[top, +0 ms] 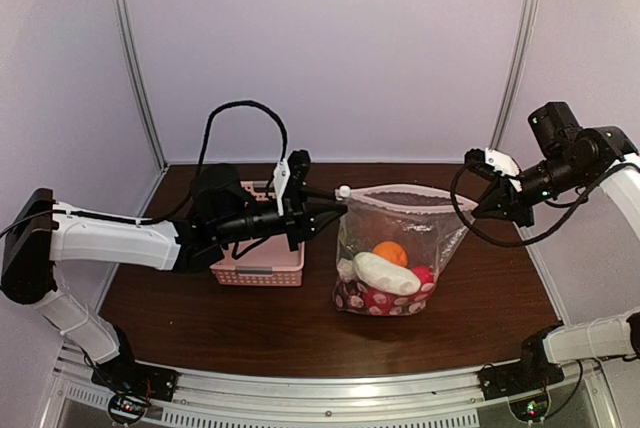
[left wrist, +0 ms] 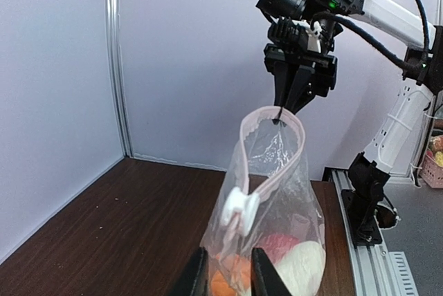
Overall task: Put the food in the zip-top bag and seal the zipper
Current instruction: Hold the zipper food storage bag at the center of the board, then zip the zipper on the zipper food storage bag.
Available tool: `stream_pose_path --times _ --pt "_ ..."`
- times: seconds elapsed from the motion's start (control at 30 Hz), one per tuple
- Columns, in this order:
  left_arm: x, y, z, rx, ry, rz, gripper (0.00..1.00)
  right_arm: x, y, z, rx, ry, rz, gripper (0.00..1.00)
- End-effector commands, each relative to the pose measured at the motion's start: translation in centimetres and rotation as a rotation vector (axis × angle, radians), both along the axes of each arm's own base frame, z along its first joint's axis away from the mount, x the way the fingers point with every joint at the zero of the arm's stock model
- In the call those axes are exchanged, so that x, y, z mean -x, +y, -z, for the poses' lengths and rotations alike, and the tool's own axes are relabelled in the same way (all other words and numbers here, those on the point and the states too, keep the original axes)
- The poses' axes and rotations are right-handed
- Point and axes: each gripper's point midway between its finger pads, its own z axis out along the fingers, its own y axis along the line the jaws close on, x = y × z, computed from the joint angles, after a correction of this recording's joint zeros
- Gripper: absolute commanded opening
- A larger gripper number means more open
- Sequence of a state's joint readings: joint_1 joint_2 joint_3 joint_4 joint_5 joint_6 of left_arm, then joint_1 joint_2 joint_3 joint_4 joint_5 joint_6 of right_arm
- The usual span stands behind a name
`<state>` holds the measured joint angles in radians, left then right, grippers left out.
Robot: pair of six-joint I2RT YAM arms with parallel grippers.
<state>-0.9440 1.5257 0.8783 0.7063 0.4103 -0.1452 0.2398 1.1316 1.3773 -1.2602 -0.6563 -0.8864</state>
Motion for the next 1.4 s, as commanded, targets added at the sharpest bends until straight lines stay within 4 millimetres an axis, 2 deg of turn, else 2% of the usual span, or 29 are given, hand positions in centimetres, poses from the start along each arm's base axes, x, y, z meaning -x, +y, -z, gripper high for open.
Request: stream_pose_path --times 0.0,0.07,0.2,0.3,0.37,0.47,0.53,0.6,0.67,0.77,0.97,1.1,1.23,1.37 --pt "0.0 0.0 -2.8 0.07 -0.043 0.018 0.2 0.0 0.4 -0.1 -0.025 0.012 -0.006 0.09" --pt "-0.1 -0.2 -2.8 0.068 -0.041 0.019 0.19 0.1 0.5 0.0 -0.028 0.015 -0.006 0.1" --pt "-0.4 -0.6 -2.7 0.058 -0.033 0.022 0.1 0.0 0.5 -0.1 -0.03 0.019 -0.005 0.12" --pt "-0.5 -0.5 -2.7 0.06 -0.02 0.016 0.07 0.0 0.6 -0.6 -0.031 0.018 -0.004 0.27" --pt "-0.3 -0.4 -2.9 0.066 -0.009 0.02 0.05 0.3 0.9 -1.6 -0.046 0.019 -0.016 0.34" --pt "-0.2 -0.2 -3.1 0.073 0.01 0.023 0.03 1.5 2.8 -4.8 -0.11 0.002 -0.068 0.44" --pt "0.0 -0.1 -3.2 0.075 0.024 0.029 0.01 1.5 4.2 -6.8 -0.169 -0.032 -0.073 0.51" --pt "0.2 0.0 -3.2 0.077 0.038 0.033 0.01 1.0 5.8 -7.8 -0.201 -0.07 -0.085 0.56" --pt "0.3 0.1 -3.2 0.076 0.047 0.035 0.0 0.0 7.6 -8.0 -0.198 -0.08 -0.103 0.58" --pt "0.4 0.4 -3.3 0.073 0.053 0.032 0.0 -0.6 10.7 -7.9 -0.19 -0.06 -0.169 0.59" --pt "0.9 0.9 -3.2 0.063 0.041 0.032 0.0 -1.4 16.4 -9.2 -0.291 -0.033 -0.239 0.51" --pt "1.2 0.8 -3.2 0.056 0.034 0.047 0.0 -1.4 19.4 -8.5 -0.295 -0.012 -0.273 0.45" --pt "1.2 0.8 -3.2 0.053 0.034 0.048 0.0 -0.5 21.1 -7.7 -0.29 0.031 -0.324 0.43" --pt "1.2 0.8 -3.2 0.054 0.034 0.05 0.0 0.0 22.0 -7.1 -0.273 0.035 -0.339 0.37"
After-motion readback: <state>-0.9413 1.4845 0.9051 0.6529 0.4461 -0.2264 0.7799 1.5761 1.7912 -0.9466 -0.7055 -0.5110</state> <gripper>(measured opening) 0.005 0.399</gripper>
